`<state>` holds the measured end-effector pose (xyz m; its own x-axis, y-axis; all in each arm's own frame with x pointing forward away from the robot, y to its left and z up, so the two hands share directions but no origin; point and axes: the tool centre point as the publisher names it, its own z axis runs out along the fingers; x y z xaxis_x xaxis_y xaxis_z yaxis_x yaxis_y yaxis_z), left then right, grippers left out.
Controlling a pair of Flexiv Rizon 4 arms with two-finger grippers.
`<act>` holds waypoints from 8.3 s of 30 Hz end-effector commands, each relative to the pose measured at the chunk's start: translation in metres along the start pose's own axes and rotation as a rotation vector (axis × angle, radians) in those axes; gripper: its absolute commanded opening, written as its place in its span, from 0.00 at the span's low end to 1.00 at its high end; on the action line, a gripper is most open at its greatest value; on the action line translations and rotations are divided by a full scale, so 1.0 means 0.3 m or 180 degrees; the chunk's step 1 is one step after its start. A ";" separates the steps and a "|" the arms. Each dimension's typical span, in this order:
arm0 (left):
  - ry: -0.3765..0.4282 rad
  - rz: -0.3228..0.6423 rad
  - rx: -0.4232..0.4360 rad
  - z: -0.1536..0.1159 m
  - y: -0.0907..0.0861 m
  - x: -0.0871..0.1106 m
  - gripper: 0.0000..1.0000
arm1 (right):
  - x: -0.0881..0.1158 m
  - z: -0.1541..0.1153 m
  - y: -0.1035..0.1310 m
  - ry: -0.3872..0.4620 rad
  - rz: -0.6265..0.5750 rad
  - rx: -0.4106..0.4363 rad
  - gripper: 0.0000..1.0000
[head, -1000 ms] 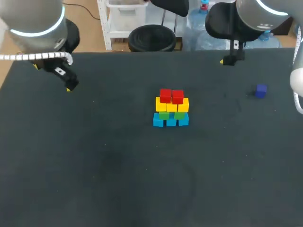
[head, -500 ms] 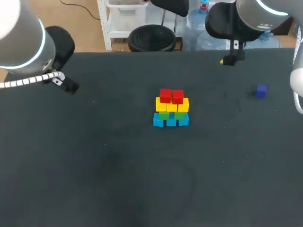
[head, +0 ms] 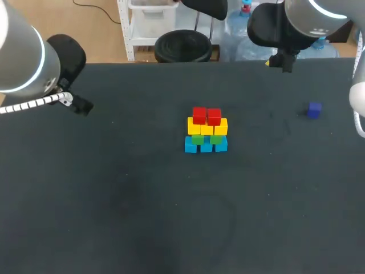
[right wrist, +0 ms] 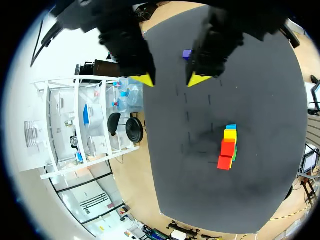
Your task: Place the blue cubes, place green cubes on the blue cubes, place the yellow cubes on the green cubes, then place the red cubes on the yellow cubes, and place purple cube on the red cubes.
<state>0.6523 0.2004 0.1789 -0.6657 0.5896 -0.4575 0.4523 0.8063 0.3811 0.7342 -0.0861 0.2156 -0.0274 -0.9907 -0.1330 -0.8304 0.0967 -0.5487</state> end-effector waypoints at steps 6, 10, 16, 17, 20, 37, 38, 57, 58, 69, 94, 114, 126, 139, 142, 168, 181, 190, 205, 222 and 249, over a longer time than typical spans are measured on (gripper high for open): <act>-0.0011 -0.0001 0.0001 0.000 0.001 0.003 1.00 | 0.003 -0.001 0.006 -0.0002 0.0005 0.0020 1.00; -0.0011 -0.0001 0.0001 0.000 0.001 0.003 1.00 | 0.003 -0.001 0.006 -0.0002 0.0005 0.0020 1.00; -0.0011 -0.0001 0.0001 0.000 0.001 0.003 1.00 | 0.003 -0.001 0.006 -0.0002 0.0005 0.0020 1.00; -0.0011 -0.0001 0.0001 0.000 0.001 0.003 1.00 | 0.003 -0.001 0.006 -0.0002 0.0005 0.0020 1.00; -0.0011 -0.0001 0.0001 0.000 0.001 0.003 1.00 | 0.000 0.003 -0.007 0.0001 0.0003 0.0000 1.00; -0.0011 -0.0001 0.0001 0.000 0.001 0.003 1.00 | 0.227 -0.007 -0.036 0.0598 0.0706 -0.0331 1.00; -0.0011 -0.0001 0.0001 0.000 0.001 0.003 1.00 | 0.243 0.000 -0.028 0.0660 0.0736 -0.0338 1.00; -0.0011 -0.0001 0.0001 0.000 0.001 0.003 1.00 | 0.464 0.065 0.128 0.0906 0.1272 -0.0184 1.00; -0.0011 -0.0001 0.0001 0.000 0.001 0.003 1.00 | 0.471 0.082 0.137 0.0909 0.1302 -0.0202 1.00; -0.0011 -0.0001 0.0001 0.000 0.001 0.003 1.00 | 0.540 0.230 0.158 0.0750 0.1314 -0.0234 1.00; -0.0011 -0.0001 0.0001 0.000 0.001 0.003 1.00 | 0.486 0.439 0.168 0.0064 0.0564 -0.1248 1.00; -0.0011 -0.0001 0.0001 0.000 0.001 0.003 1.00 | 0.570 0.417 0.233 0.0340 0.0598 -0.1346 1.00; -0.0011 -0.0001 0.0001 0.000 0.001 0.003 1.00 | 0.586 0.431 0.279 0.0438 0.0668 -0.1360 1.00; -0.0011 -0.0001 0.0001 0.000 0.001 0.003 1.00 | 0.615 0.489 0.292 0.0548 0.0669 -0.1393 1.00; -0.0011 -0.0001 0.0001 0.000 0.001 0.003 1.00 | 0.615 0.499 0.294 0.0564 0.0668 -0.1380 1.00; -0.0011 -0.0001 0.0001 0.000 0.001 0.003 1.00 | 0.610 0.541 0.267 0.0601 0.0647 -0.1344 0.00; -0.0011 -0.0001 0.0001 0.000 0.001 0.003 1.00 | 0.498 0.473 0.198 0.0461 0.0368 -0.1276 0.00; -0.0011 -0.0001 0.0001 0.000 0.001 0.003 1.00 | 0.596 0.505 0.238 0.0678 0.0604 -0.1327 1.00; -0.0011 -0.0001 0.0001 0.000 0.001 0.003 1.00 | 0.599 0.506 0.236 0.0687 0.0654 -0.1308 1.00; -0.0011 -0.0001 0.0001 0.000 0.001 0.003 1.00 | 0.606 0.516 0.238 0.0686 0.0695 -0.1312 1.00; -0.0011 -0.0001 0.0001 0.000 0.001 0.003 1.00 | 0.638 0.655 0.207 0.0639 0.0782 -0.1358 1.00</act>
<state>0.6521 0.2006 0.1788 -0.6650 0.5898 -0.4582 0.4523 0.8062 0.3813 0.7805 -0.2513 -0.0041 -0.3209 -0.9466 -0.0324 -0.9361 0.3221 -0.1410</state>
